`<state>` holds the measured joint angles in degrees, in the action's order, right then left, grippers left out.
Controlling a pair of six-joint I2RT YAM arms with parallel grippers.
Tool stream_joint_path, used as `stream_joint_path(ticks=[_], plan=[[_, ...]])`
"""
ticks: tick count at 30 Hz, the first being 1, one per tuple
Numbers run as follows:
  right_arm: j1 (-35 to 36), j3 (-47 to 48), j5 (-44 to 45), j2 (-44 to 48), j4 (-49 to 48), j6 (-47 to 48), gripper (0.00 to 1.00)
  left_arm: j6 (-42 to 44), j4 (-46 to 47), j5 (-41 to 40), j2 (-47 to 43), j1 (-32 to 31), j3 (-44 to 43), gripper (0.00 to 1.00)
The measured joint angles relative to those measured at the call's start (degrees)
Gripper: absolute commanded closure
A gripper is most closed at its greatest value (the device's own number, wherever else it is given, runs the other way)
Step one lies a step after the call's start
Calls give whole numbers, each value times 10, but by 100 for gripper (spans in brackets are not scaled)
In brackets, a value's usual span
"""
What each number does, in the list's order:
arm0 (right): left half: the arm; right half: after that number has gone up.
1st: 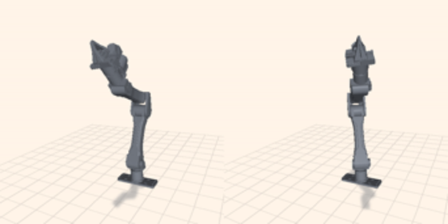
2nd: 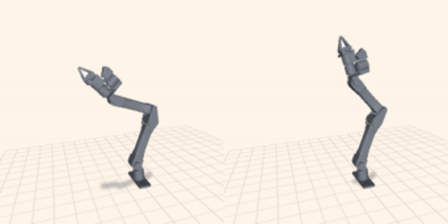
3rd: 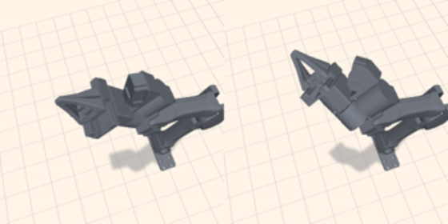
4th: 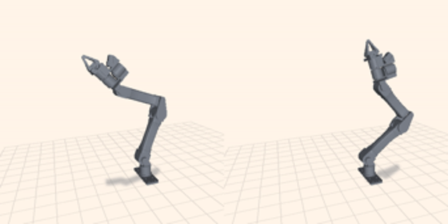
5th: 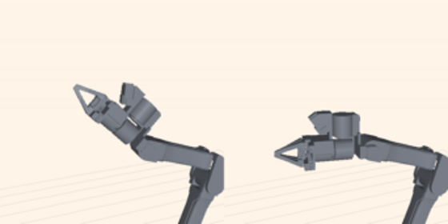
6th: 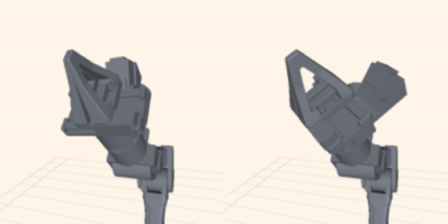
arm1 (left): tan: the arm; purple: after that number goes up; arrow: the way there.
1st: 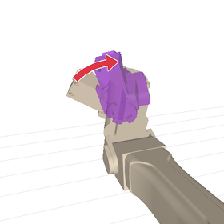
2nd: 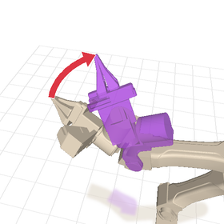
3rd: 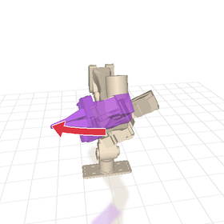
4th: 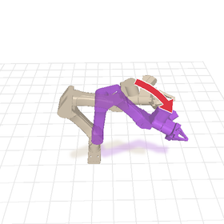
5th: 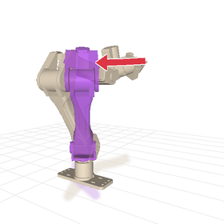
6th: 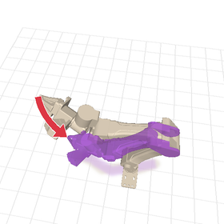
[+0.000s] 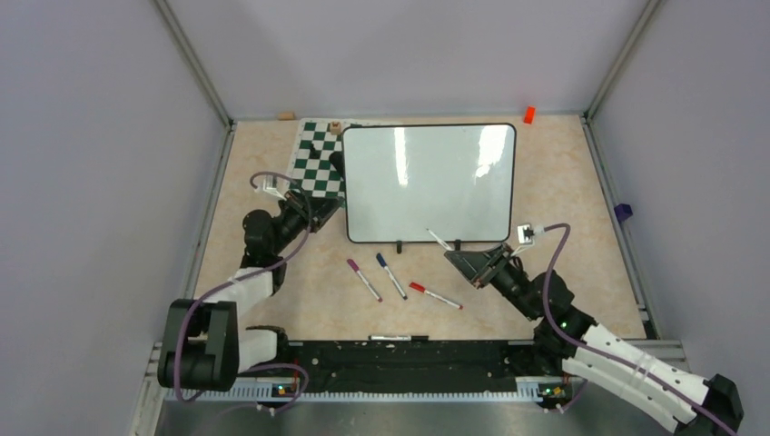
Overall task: Write a sentence on the whiteboard
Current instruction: Place the pen cap at the center of the board.
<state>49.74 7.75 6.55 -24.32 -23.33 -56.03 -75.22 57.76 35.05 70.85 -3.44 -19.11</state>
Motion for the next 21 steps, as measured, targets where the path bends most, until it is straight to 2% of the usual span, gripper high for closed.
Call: stream_joint_path(ticks=[4, 6, 10, 13, 16, 19, 21], plan=[[0, 9, 21, 16, 81, 28, 100, 113, -221, -42, -64, 0, -15, 100], [0, 23, 29, 4, 122, 49, 100, 170, -336, -90, -97, -1, -23, 100], [0, 108, 38, -94, 219, 106, 100, 251, -476, -154, -123, -1, -26, 100], [0, 202, 37, -204, 281, 151, 100, 287, -539, -174, -116, -1, -25, 100], [0, 255, 22, -279, 316, 182, 100, 309, -568, -184, -98, -1, -25, 100], [0, 265, 8, -303, 341, 191, 100, 324, -580, -189, -83, -3, -19, 98], [0, 265, 1, -304, 357, 190, 100, 331, -585, -191, -82, -4, -12, 93]])
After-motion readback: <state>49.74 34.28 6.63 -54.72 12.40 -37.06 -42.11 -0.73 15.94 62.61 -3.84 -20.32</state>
